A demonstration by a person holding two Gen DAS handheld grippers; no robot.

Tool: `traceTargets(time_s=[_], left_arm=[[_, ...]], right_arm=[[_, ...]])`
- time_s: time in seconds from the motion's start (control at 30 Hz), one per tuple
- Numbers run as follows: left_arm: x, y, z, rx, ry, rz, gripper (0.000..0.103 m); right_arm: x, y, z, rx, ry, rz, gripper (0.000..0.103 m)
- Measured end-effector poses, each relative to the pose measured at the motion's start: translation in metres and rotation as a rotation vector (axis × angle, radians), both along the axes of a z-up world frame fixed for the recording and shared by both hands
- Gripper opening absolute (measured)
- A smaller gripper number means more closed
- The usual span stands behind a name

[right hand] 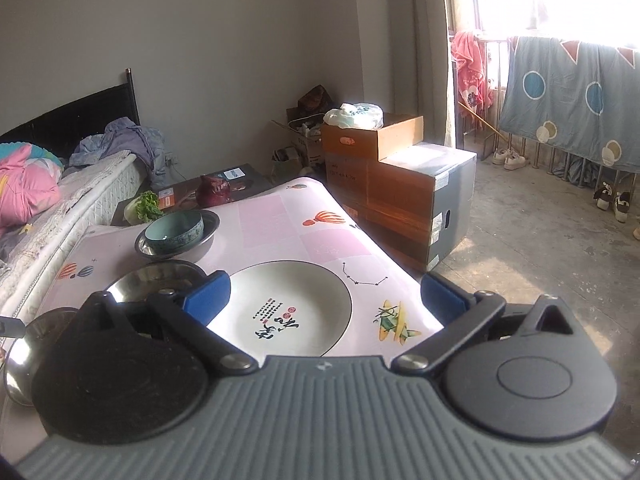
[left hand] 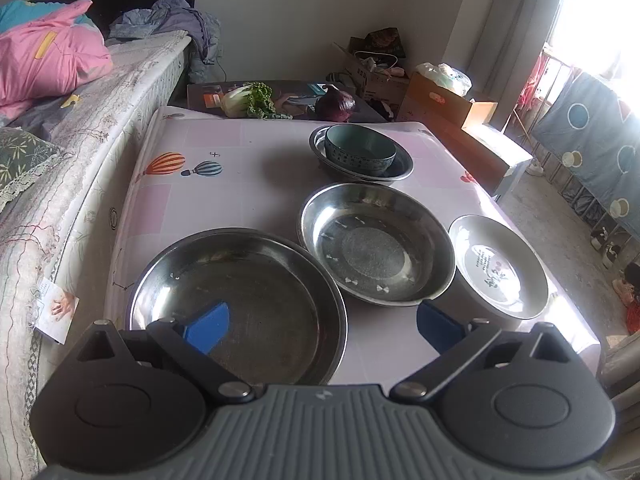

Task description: Organize plates and bowls

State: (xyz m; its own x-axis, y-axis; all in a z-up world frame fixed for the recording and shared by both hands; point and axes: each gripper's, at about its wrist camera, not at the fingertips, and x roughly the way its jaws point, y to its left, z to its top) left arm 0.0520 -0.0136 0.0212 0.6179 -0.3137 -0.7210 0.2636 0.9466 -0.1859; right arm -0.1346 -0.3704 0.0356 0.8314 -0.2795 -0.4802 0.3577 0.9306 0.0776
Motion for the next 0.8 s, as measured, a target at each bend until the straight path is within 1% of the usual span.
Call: traceTargets(time_s=[0.1,0.2,0.27,0.33,0.4,0.47,0.5,0.57,0.67,0.73,0.8], left_arm=[[-0.004,-0.009,-0.002,-0.012,-0.012,-0.001,0.103],[-0.002,-0.016,-0.004,-0.006,-0.012,-0.001,0.103],[-0.003,-0.016,-0.004,-0.009,-0.030,0.007,0.103],[-0.002,-0.015,-0.002,0.000,-0.059,0.034,0.103],[0.002,-0.012,0.001,0.002,-0.052,0.043,0.103],[0.006,-0.004,-0.001,-0.016,-0.020,0.034,0.103],[0.008,0.000,-0.003,-0.028,-0.005,0.028,0.103],[0.012,0.015,-0.013,-0.062,0.029,0.028,0.103],[0.013,0.036,-0.023,-0.071,0.020,0.069,0.103],[0.011,0.050,-0.025,-0.025,-0.018,0.099,0.103],[0.009,0.058,-0.025,0.031,-0.042,0.106,0.103]], right_arm=[[-0.005,0.003,0.008,-0.080,0.017,-0.018,0.102],[-0.006,0.003,0.014,-0.154,0.025,-0.033,0.102],[-0.007,0.004,0.018,-0.186,0.030,-0.041,0.102],[-0.005,0.005,0.019,-0.201,0.041,-0.047,0.102],[0.001,0.009,0.018,-0.223,0.070,-0.053,0.102],[0.006,0.014,0.015,-0.227,0.095,-0.038,0.102],[0.009,0.018,0.013,-0.218,0.103,-0.021,0.102],[0.013,0.026,0.009,-0.186,0.087,0.015,0.102],[0.021,0.035,0.004,-0.081,0.047,0.106,0.102],[0.028,0.042,0.003,-0.004,0.010,0.178,0.102],[0.043,0.054,0.001,0.082,-0.021,0.246,0.102]])
